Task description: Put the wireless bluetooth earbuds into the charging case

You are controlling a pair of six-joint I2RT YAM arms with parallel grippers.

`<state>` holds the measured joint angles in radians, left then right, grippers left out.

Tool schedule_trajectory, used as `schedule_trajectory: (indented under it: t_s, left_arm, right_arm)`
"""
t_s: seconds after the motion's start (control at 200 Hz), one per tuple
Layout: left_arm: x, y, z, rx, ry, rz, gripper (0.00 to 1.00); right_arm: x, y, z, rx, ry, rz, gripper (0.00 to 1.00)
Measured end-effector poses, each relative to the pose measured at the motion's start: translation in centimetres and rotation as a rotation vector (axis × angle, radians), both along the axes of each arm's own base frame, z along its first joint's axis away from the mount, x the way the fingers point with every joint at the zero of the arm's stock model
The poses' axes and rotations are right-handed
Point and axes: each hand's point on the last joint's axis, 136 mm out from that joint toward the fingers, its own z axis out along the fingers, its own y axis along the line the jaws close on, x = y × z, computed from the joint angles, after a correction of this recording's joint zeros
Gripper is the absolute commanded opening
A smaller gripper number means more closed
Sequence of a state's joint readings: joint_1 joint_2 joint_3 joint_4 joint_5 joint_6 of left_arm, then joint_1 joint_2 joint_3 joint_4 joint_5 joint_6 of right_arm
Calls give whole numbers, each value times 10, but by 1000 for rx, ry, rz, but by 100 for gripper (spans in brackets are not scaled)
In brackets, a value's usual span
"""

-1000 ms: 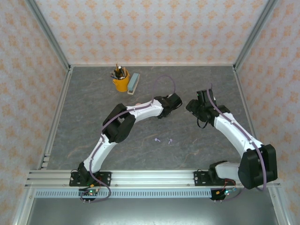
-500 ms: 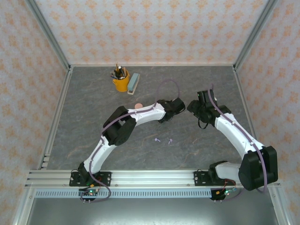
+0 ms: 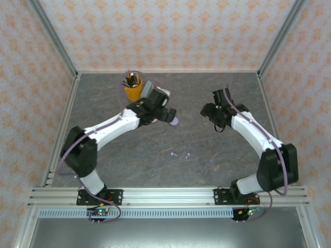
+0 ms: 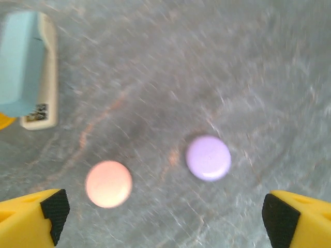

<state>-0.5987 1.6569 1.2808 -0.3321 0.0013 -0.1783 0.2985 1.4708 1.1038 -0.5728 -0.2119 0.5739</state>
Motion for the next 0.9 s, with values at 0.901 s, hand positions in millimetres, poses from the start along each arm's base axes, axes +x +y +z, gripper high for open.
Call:
schedule_trajectory:
  t_s: [0.901]
  left_arm:
    - [14, 103, -44, -808, 53, 547, 100]
  right_arm:
    - [37, 148, -84, -164, 299, 409, 76]
